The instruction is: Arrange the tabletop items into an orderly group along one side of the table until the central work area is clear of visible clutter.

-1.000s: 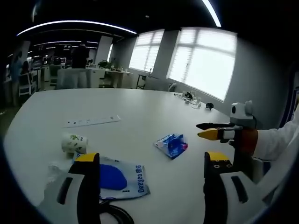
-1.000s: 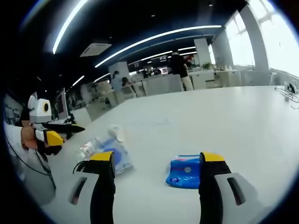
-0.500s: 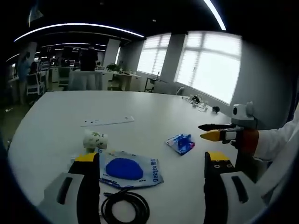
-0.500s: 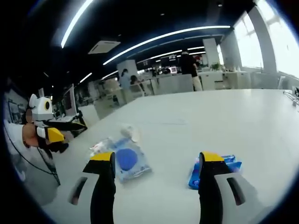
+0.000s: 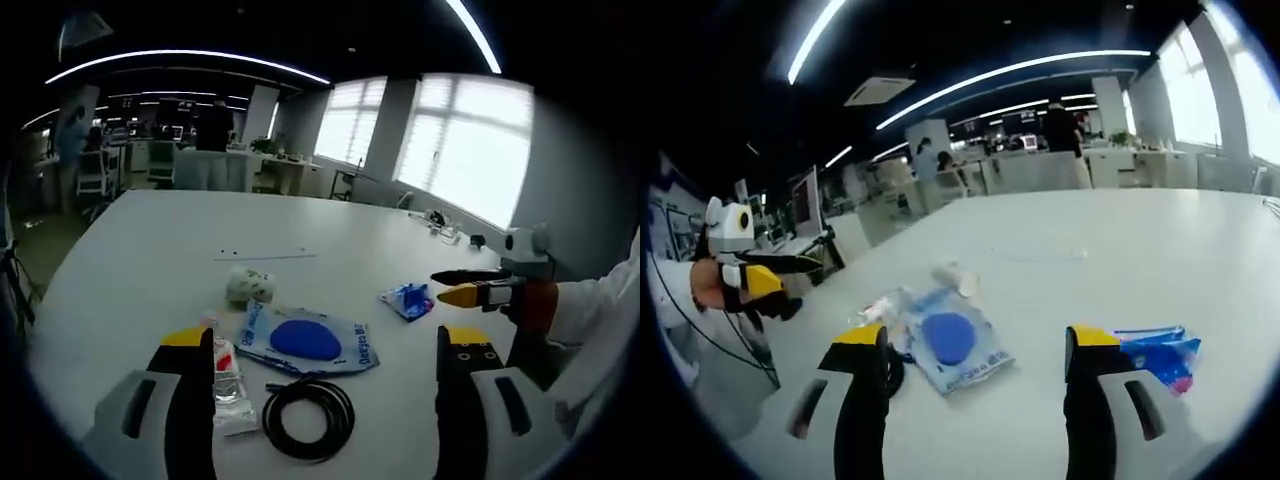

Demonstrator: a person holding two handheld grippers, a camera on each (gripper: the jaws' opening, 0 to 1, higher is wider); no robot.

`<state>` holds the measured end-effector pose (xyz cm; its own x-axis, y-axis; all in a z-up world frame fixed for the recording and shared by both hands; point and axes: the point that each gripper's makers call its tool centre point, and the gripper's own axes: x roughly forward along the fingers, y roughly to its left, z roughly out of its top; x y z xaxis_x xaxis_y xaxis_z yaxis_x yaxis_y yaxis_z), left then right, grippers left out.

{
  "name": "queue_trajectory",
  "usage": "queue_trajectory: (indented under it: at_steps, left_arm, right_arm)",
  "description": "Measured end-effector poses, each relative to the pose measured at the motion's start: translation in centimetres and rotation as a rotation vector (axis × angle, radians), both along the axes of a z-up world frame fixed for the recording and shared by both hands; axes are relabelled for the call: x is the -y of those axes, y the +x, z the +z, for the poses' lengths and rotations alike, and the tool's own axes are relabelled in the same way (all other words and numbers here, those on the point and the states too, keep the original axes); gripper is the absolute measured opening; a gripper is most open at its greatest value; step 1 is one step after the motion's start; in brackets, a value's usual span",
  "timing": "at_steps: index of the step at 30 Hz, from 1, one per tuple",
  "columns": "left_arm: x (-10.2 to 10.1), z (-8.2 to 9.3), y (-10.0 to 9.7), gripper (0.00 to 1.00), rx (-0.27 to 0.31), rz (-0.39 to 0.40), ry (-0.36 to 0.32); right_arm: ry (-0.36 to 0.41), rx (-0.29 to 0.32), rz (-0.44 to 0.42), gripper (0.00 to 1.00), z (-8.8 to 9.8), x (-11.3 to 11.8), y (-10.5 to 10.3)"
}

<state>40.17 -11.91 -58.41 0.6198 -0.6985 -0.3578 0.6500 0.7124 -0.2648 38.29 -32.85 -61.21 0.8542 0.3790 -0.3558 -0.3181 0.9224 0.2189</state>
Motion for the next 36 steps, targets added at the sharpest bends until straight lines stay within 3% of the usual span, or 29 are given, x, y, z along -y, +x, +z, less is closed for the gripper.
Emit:
queue_trajectory:
  at_steps: [13, 25, 36]
  left_arm:
    - [-4.6, -0.6, -0.1, 0.95, -0.012, 0.021, 0.003]
    - [-6.7, -0.6, -0.1, 0.95, -0.012, 0.005, -0.001]
    - [-8.8, -1.2, -0.5, 0.94, -0.021, -0.010, 0.002]
  right_arm:
    - [0.006, -0.015, 0.033, 0.70, -0.8, -5.3, 0.3]
    - [0.000, -0.030, 0.039, 0.70, -1.4, -8.4, -0.3]
    - [-0.026, -0.065, 0.057, 0.68, -3.5, -11.3, -0.8]
